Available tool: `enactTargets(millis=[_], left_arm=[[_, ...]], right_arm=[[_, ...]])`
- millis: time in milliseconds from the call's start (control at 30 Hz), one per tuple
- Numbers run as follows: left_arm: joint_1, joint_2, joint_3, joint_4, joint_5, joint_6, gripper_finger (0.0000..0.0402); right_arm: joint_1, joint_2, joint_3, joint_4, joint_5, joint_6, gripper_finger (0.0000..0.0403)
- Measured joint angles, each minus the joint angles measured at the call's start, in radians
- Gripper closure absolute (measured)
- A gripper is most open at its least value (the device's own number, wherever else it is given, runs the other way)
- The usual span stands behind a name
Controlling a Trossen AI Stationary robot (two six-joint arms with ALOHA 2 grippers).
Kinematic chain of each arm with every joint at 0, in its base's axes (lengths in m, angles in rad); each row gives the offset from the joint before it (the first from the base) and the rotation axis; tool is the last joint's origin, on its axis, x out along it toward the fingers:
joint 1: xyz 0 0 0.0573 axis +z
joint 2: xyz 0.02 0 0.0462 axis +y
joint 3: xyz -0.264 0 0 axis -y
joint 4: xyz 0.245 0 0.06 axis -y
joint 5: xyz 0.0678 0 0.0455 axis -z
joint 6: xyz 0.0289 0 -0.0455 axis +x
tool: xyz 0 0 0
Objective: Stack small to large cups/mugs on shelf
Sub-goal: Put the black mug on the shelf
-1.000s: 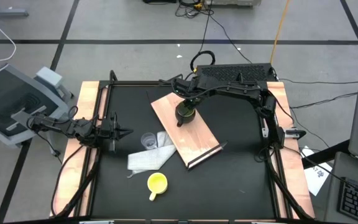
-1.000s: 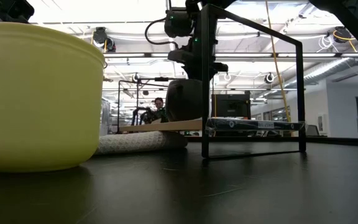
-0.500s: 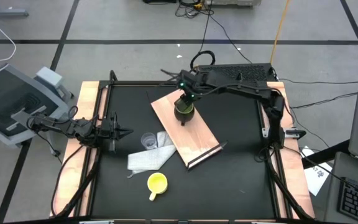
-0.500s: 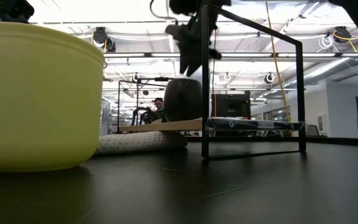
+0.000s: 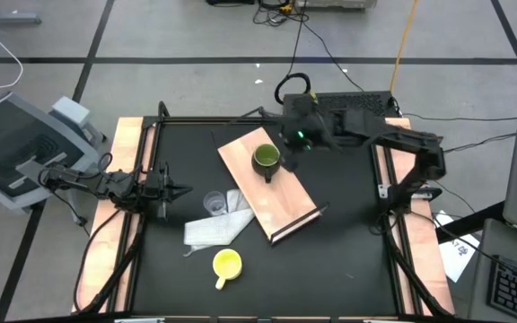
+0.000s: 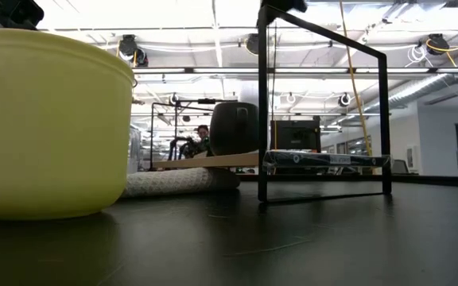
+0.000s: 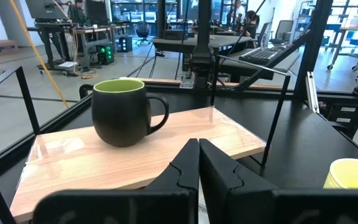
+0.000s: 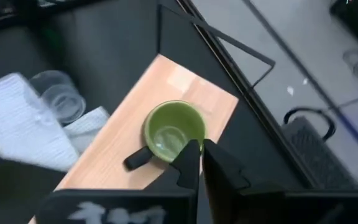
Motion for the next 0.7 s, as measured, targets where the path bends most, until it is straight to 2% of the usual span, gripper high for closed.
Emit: enactTargets(millis=[100, 233, 500, 700], left_arm=[[0.000, 0.000, 0.000, 0.000, 0.000, 0.000, 0.0392], [0.000, 0.000, 0.000, 0.000, 0.000, 0.000, 0.0392], [0.000, 0.000, 0.000, 0.000, 0.000, 0.000, 0.0392], [0.000, 0.000, 0.000, 0.000, 0.000, 0.000, 0.0392]], right_arm=[[0.093, -0.055, -0.073, 0.021, 0.059, 0.016, 0.0399], [0.211, -0.162, -0.279, 0.123, 0.107, 0.029, 0.0402], [0.433, -0.420, -0.793, 0.586, 0.124, 0.043, 0.0403], [0.543, -0.554, -1.060, 0.884, 0.123, -0.026, 0.0403]])
